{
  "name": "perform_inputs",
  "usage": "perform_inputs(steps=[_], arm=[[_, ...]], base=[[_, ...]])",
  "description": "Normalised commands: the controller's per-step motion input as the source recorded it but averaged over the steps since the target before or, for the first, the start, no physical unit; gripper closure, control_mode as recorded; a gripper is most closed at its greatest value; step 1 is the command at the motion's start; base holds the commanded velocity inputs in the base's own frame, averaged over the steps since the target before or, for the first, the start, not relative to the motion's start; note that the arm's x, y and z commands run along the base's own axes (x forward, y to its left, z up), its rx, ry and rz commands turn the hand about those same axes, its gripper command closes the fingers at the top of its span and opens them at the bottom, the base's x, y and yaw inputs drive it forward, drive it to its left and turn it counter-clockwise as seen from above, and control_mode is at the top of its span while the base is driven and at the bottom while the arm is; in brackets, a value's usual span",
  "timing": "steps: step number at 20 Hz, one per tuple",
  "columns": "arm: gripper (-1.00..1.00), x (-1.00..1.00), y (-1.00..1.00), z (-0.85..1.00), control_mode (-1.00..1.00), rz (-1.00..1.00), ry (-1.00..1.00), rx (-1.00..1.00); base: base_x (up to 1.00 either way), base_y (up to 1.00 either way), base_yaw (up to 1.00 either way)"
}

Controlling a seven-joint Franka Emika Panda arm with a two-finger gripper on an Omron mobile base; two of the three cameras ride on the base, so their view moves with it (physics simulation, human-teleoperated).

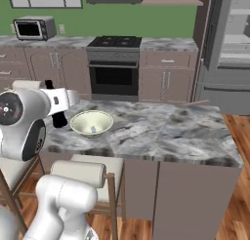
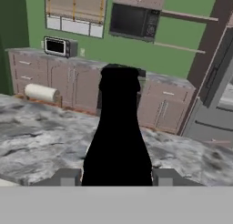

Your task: Open the fridge, grab two sodas, and place both sodas inside the bowl with ice on the dining counter.

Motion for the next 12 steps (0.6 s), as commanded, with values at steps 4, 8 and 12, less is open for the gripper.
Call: perform_inputs(steps=[4,8,12], arm=[[1.0,0.89,0.37,-0.29,-1.0,0.07,0.22,-0.17],[1.0,0.81,0.34,-0.27,-1.0,0.03,0.16,-0.17],[1.0,0.79,0.12,-0.34,-1.0,0.06,0.16,-0.15]], base=[[0.0,0.0,0.0],[0.0,0.0,0.0],[0.0,0.0,0.0]])
